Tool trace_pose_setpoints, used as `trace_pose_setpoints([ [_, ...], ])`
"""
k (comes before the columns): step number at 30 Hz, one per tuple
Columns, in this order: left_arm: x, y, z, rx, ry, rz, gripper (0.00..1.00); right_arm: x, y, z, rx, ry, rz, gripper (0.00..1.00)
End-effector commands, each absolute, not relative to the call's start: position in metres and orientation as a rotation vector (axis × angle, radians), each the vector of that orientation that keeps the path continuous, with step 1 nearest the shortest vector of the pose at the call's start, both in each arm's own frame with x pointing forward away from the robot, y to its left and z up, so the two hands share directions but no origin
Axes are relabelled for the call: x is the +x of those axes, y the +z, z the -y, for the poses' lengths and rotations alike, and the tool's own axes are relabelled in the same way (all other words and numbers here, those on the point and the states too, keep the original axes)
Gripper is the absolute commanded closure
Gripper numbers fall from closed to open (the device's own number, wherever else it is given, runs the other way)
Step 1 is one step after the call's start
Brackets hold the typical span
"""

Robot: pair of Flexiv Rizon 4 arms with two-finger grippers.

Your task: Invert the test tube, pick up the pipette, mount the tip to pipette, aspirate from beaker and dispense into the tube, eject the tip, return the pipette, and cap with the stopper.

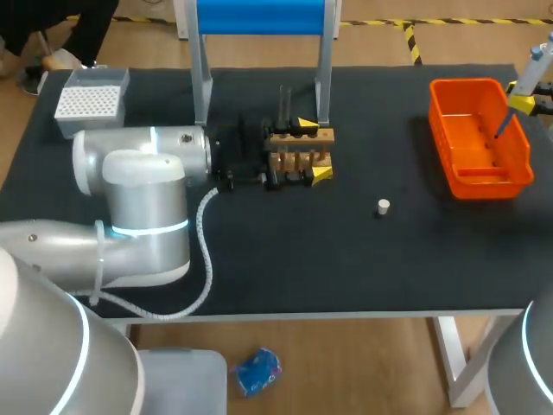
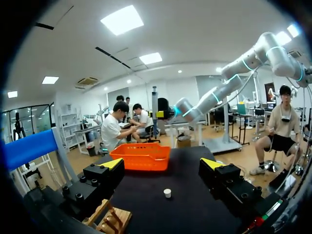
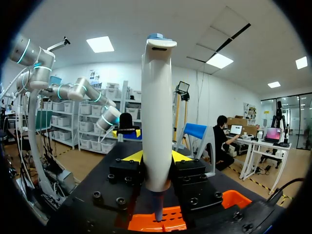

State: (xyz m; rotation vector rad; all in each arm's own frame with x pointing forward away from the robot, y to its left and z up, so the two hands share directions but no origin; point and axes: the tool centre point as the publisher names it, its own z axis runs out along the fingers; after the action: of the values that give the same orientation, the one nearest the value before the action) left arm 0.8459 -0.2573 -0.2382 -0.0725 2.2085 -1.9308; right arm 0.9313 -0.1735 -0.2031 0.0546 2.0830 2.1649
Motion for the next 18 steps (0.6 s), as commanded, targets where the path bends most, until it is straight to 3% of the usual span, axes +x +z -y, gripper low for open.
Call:
trace_pose_setpoints([
  [1, 0.8433, -0.2366, 0.2579, -0.077, -1.908, -2.232, 0.0, 0.9315, -0.2024, 0.1739, 0.053, 2.163, -2.086, 1.0],
  [18, 0.8419, -0.2401, 0.2585, -0.115, -1.907, -2.22, 0.0, 0.9315, -0.2024, 0.1739, 0.053, 2.163, -2.086, 1.0],
])
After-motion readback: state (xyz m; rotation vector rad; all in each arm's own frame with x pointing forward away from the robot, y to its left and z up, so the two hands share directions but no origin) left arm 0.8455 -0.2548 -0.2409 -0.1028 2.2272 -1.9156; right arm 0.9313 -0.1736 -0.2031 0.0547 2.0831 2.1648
